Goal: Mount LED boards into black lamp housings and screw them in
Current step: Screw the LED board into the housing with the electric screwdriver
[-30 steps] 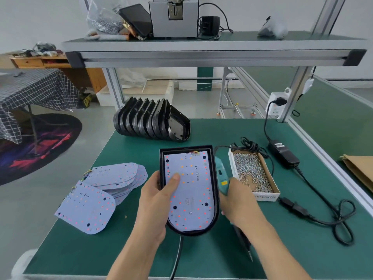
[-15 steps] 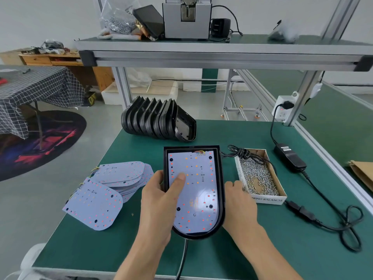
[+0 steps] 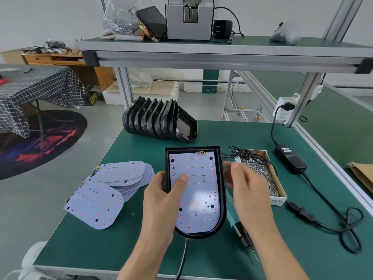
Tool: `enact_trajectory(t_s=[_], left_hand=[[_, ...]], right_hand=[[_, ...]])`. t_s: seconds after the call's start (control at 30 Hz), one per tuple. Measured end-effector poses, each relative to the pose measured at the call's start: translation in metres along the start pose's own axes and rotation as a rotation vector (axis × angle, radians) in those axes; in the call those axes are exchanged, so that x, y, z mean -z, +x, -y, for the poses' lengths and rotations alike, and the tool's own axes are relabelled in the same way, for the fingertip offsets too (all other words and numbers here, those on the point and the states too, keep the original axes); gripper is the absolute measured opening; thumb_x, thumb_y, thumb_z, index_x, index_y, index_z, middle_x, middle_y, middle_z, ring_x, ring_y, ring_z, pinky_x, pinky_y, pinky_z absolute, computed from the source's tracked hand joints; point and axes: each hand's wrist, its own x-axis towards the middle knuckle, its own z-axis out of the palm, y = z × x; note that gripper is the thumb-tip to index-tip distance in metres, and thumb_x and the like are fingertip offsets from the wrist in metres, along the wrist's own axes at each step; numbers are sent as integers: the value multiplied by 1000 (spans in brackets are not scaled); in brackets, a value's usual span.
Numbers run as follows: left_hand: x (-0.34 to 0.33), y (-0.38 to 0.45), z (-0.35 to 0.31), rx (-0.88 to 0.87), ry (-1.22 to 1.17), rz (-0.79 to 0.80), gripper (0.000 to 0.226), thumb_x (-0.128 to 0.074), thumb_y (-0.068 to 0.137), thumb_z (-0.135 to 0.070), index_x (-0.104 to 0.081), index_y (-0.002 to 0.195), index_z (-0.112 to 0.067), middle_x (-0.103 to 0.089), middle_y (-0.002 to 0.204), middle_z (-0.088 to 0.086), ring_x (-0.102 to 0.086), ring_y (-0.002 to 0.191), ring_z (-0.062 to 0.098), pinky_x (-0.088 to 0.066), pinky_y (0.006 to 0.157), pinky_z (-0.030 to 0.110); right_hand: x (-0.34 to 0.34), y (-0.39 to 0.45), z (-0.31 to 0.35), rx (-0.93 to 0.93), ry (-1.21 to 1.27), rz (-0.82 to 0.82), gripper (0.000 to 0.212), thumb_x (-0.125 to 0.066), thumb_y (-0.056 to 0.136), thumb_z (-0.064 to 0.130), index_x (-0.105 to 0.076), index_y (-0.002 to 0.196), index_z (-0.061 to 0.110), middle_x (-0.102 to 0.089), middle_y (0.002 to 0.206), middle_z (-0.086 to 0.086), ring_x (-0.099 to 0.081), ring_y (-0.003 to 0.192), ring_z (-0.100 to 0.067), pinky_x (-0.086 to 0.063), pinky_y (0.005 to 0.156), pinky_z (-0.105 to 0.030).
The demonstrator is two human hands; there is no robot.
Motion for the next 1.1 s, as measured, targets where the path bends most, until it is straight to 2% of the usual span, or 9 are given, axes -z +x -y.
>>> enact_trajectory(t_s=[0.03, 0.1, 0.2, 0.33, 0.43, 0.53, 0.6, 0.73, 1.1], left_hand=[[-1, 0, 1, -3, 3, 6, 32, -74, 73, -56, -74, 94, -31, -80, 97, 1, -71, 98, 43, -60, 86, 63], [-3, -1, 2, -21, 18, 11, 28, -73, 76, -54, -74, 96, -34, -80, 96, -2, -72, 96, 39, -62, 84, 58], [-6, -4, 3, -30, 40, 28, 18, -72, 82, -47, -73, 96, -37, -80, 96, -4, -74, 94, 34, -63, 82, 54], [-7, -6, 2, -1, 106, 88, 14, -72, 81, -45, -73, 93, -37, -80, 93, -2, -75, 91, 31, -62, 86, 56], [-6, -5, -2, 30, 128, 103, 24, -69, 81, -55, -74, 90, -33, -79, 93, 1, -73, 93, 34, -60, 89, 57], [-6, 0, -1, 15, 163, 50, 55, -60, 82, -67, -66, 91, -13, -69, 81, 6, -59, 72, 26, -53, 73, 42], [-7, 3, 1, 7, 208, 5, 64, -59, 88, -65, -50, 81, -2, -47, 69, 1, -39, 66, 15, -36, 63, 34], [-9, 6, 5, -23, 235, -58, 50, -66, 96, -50, -38, 66, -21, -29, 60, -10, -25, 59, 14, -23, 49, 20], [-9, 5, 8, 18, 228, -48, 51, -70, 95, -47, -45, 55, -27, -32, 55, -13, -26, 54, 14, -25, 45, 18]], right_hand=[[-1, 1, 7, -33, 146, 60, 38, -52, 103, 45, -74, 104, 14, -74, 93, -5, -70, 89, -15, -57, 85, -36], [-5, 2, 14, 1, 163, 169, 36, -60, 95, 54, -74, 106, 22, -73, 89, 0, -63, 77, -5, -53, 72, -23], [-12, 6, 16, 12, 156, 135, 14, -76, 93, 39, -73, 102, 28, -73, 81, 17, -64, 68, 2, -45, 60, -9], [-14, 7, 8, 5, 130, 138, 16, -79, 91, 35, -72, 105, 31, -77, 96, 19, -72, 89, 1, -51, 70, -12], [-13, 7, 3, 23, 101, 155, 15, -78, 91, 37, -72, 104, 32, -77, 98, 21, -72, 91, 1, -51, 72, -14], [-15, 7, -1, 36, 48, 155, 16, -76, 91, 41, -71, 104, 33, -76, 96, 21, -72, 89, 0, -56, 77, -25], [-17, 6, -2, 49, 48, 153, 16, -74, 90, 42, -71, 103, 34, -76, 95, 21, -73, 88, -1, -57, 79, -31], [-17, 5, -4, 79, 55, 161, 14, -72, 93, 42, -71, 104, 34, -76, 96, 21, -72, 89, 0, -54, 76, -27], [-16, 5, -10, 89, 56, 182, 8, -68, 99, 35, -69, 106, 33, -76, 97, 20, -71, 90, -2, -52, 78, -26]])
